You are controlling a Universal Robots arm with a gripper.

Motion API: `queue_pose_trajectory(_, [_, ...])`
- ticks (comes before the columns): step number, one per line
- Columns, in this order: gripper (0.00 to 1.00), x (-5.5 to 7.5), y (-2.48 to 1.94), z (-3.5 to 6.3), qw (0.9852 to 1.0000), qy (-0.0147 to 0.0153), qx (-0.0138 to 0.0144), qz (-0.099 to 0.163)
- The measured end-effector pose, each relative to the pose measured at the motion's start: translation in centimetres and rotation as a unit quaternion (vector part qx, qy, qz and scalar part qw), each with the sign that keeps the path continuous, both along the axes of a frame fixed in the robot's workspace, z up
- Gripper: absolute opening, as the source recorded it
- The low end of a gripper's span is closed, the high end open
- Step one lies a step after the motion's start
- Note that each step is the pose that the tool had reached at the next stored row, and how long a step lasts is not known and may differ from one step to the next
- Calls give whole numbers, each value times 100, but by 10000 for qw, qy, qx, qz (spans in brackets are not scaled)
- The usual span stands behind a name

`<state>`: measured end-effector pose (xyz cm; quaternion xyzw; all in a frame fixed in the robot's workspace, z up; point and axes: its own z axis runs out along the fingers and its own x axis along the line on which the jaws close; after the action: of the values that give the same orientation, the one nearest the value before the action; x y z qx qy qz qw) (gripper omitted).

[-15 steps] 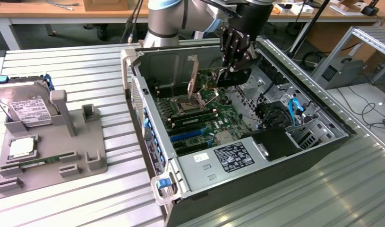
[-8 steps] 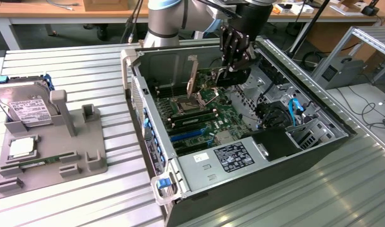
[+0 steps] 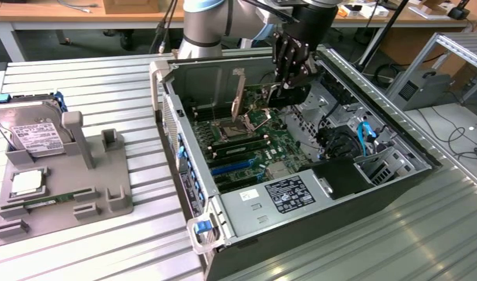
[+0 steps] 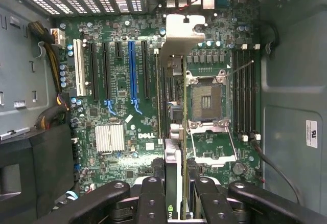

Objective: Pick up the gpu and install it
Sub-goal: 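Insert the gpu into the slot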

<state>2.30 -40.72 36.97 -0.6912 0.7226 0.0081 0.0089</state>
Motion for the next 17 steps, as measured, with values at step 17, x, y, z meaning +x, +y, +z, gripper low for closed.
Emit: queue_pose_trajectory(17, [27, -5, -57, -55, 10000, 0, 0, 0])
